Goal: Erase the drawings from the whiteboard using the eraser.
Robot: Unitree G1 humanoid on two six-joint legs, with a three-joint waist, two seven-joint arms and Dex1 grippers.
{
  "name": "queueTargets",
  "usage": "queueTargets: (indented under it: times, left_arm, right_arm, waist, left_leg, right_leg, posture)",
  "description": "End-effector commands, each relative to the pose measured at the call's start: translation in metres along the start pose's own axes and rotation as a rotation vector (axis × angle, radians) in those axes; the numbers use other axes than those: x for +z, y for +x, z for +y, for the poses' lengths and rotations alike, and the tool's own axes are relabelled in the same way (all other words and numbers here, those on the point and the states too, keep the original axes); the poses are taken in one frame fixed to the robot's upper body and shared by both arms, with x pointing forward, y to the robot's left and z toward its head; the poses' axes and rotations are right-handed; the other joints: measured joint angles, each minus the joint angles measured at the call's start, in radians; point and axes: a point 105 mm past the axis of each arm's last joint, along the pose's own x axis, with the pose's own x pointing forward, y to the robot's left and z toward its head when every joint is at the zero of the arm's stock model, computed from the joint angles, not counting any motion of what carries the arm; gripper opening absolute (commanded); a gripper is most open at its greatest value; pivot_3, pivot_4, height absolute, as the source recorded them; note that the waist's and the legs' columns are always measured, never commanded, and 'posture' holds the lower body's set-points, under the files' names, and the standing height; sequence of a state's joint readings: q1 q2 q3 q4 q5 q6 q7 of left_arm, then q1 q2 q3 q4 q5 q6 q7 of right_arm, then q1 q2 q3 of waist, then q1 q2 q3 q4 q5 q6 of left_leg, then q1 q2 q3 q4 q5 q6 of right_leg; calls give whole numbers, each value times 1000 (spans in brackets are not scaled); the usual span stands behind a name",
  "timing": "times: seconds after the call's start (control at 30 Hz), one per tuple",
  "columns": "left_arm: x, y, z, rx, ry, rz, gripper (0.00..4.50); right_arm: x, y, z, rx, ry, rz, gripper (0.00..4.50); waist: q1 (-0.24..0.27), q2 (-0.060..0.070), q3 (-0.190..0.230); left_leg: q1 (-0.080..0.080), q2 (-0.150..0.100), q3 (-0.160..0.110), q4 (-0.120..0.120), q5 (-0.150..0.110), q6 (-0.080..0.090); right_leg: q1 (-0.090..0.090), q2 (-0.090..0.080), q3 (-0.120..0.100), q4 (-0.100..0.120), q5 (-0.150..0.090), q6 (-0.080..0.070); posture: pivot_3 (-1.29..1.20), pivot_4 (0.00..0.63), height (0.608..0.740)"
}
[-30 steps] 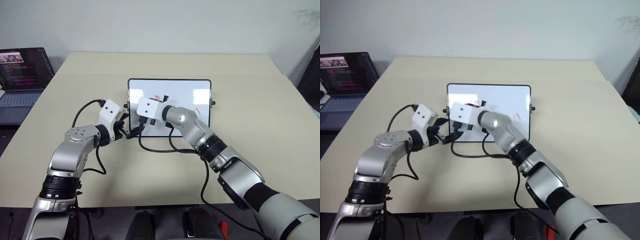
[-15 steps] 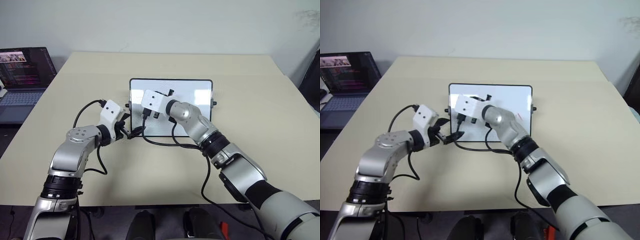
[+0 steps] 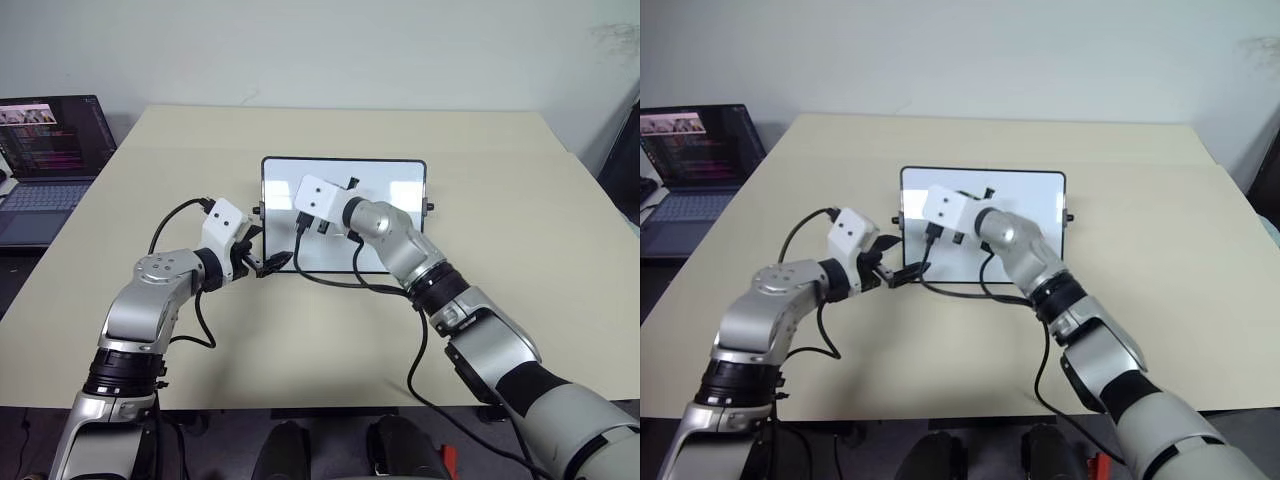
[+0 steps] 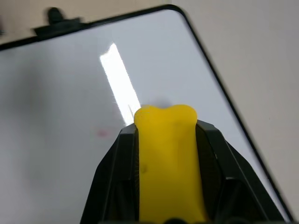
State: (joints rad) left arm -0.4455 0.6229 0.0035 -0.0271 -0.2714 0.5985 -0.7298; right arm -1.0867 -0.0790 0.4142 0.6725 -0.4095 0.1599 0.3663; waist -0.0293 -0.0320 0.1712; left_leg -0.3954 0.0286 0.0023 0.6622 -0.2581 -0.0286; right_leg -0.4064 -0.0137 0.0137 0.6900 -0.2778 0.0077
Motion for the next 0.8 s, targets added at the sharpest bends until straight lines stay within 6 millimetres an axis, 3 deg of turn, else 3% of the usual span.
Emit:
queueTargets:
  times: [0.03, 0.23, 0.37, 0.57, 0.73, 0.8]
  left_arm:
    - [14, 2, -1, -4, 38, -43, 4500]
    - [14, 2, -1, -5, 40, -43, 4500]
    - [14, 2, -1, -7, 41, -43, 4500]
    - [15, 2, -1, -11, 42, -44, 4500]
    - [16, 3, -2, -15, 43, -47, 4500]
    - [16, 3, -2, -17, 43, -49, 4500]
  right_arm:
    - [-22, -2, 4, 24, 15, 74, 1266]
    - [-31, -6, 36, 176, 6, 110, 1265]
    - [-29, -6, 27, 137, -7, 105, 1265]
    - [-29, -6, -4, 9, -19, 101, 1265]
    - [-41, -8, 4, 53, -19, 135, 1265]
    - [-49, -11, 21, 140, -23, 164, 1265]
  waist:
    - [-1, 0, 0]
    - [-3, 0, 0]
    - [-3, 0, 0]
    - [-1, 0, 0]
    - [0, 0, 0]
    - [1, 0, 0]
  left_leg:
    - [0, 0, 0, 0, 0, 0]
    - [1, 0, 0, 0, 0, 0]
    - [2, 0, 0, 0, 0, 0]
    - [2, 0, 0, 0, 0, 0]
    - [2, 0, 0, 0, 0, 0]
    - [2, 0, 0, 0, 0, 0]
  right_leg:
    - [0, 0, 0, 0, 0, 0]
    - [0, 0, 0, 0, 0, 0]
    - [1, 0, 0, 1, 0, 0]
    - [1, 0, 0, 1, 0, 0]
    - [1, 0, 1, 0, 0, 0]
    - [1, 0, 0, 0, 0, 0]
  posture:
    - [0, 150, 740]
    - [0, 150, 740]
    - [0, 150, 740]
    - [0, 150, 740]
    - [0, 150, 740]
    - [0, 150, 740]
